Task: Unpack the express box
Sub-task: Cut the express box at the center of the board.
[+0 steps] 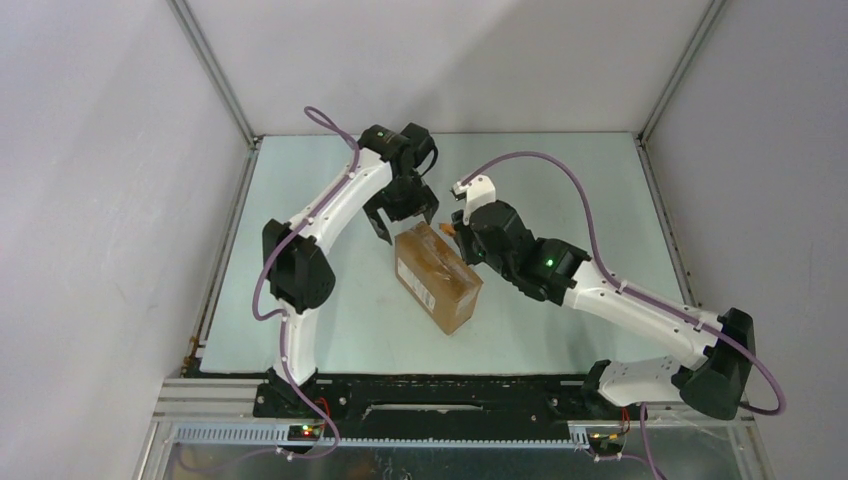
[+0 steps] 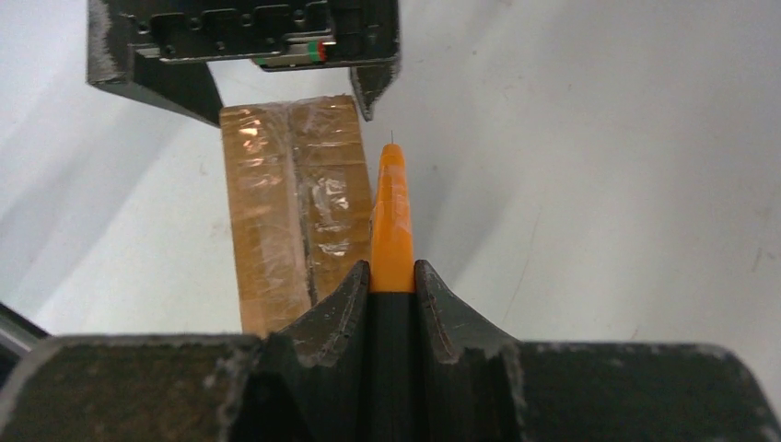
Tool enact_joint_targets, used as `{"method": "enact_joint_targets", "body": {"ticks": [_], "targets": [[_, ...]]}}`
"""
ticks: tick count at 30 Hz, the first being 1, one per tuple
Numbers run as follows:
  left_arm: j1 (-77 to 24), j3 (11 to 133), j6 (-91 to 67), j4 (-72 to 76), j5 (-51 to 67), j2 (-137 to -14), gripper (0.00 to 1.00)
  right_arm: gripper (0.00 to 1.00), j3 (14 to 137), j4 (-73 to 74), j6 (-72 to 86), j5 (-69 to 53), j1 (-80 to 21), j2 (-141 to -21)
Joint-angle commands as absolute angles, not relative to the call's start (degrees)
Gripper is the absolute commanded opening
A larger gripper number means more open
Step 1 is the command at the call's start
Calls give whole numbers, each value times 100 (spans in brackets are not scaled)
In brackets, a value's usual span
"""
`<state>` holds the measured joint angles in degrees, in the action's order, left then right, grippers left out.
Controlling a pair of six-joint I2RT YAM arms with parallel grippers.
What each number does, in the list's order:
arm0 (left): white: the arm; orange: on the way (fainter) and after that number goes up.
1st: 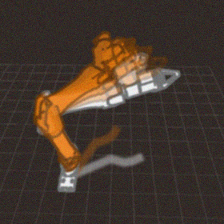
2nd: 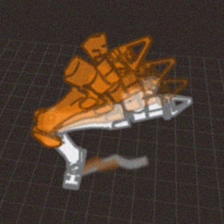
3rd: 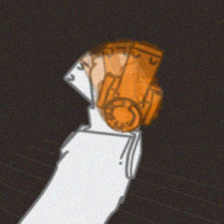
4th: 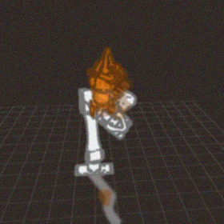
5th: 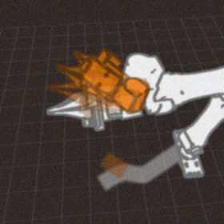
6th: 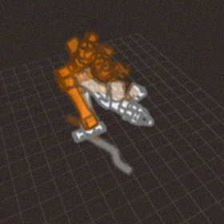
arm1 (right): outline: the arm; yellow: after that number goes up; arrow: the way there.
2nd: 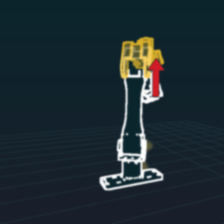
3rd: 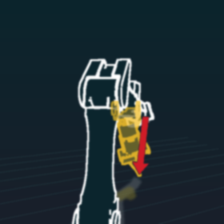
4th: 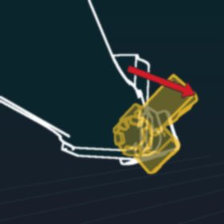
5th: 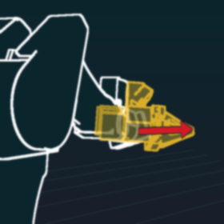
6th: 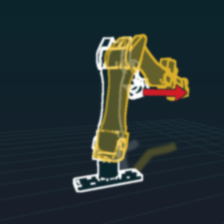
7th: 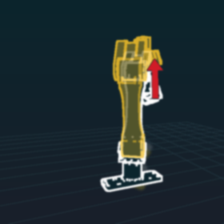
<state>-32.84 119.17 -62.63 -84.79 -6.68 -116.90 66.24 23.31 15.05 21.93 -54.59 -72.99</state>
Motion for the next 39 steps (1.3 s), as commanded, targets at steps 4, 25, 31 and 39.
{"method": "enact_joint_targets", "body": {"ticks": [4,25,31,39], "targets": [[-3366,11623,-6632,-8394,-551,-11531,100,0,6653,1889,1345,1620,-5554,-7327],[-3360,10167,-6649,-7608,-296,-10776,82,0,6863,2134,1241,1892,-5928,-7079],[-3366,10072,-6583,-7535,-197,-10688,81,0,6988,2145,1137,2380,-6284,-6784],[-3361,9985,-6547,-7448,-133,-10627,80,0,7235,2180,845,2655,-6729,-7003]]}}
